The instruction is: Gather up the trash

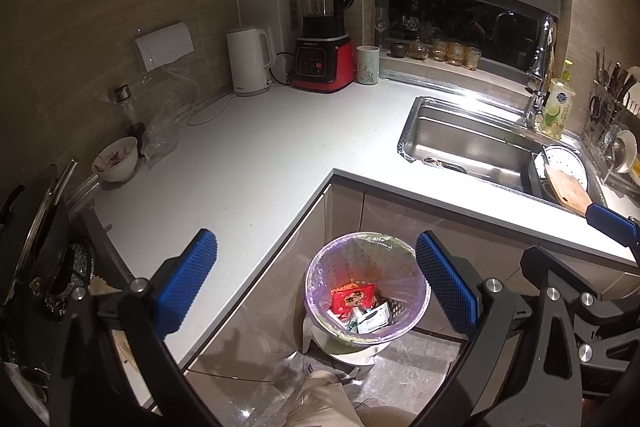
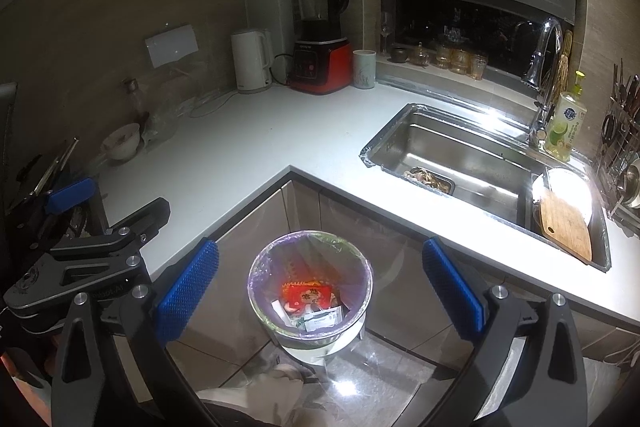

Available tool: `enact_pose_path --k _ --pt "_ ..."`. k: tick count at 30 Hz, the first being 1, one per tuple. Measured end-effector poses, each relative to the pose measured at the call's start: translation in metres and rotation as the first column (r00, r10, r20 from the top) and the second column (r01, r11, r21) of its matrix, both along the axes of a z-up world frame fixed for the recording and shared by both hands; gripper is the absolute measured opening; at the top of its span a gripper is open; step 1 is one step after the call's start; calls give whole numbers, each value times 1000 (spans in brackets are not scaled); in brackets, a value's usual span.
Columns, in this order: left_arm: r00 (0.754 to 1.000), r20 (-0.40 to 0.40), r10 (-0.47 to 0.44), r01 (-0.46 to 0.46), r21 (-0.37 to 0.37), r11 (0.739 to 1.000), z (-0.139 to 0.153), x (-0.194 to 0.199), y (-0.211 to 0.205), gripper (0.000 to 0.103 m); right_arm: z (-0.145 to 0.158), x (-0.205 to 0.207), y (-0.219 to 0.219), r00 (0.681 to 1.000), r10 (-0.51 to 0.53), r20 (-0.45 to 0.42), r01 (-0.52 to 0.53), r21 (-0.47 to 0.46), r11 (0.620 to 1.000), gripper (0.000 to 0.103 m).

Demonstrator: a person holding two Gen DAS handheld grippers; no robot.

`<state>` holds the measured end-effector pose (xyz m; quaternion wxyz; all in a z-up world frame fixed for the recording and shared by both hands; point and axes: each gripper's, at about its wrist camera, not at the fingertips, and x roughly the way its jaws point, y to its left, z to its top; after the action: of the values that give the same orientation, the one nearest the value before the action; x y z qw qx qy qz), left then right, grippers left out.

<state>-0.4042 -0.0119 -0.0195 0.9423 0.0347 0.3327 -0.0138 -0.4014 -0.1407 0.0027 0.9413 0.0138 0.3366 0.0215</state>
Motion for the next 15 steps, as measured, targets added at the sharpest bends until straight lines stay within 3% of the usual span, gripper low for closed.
enact_pose_path --k 15 --pt "1000 -14 -14 14 6 1000 -4 3 1 95 -1 0 0 1000 3 -4 -3 12 1000 101"
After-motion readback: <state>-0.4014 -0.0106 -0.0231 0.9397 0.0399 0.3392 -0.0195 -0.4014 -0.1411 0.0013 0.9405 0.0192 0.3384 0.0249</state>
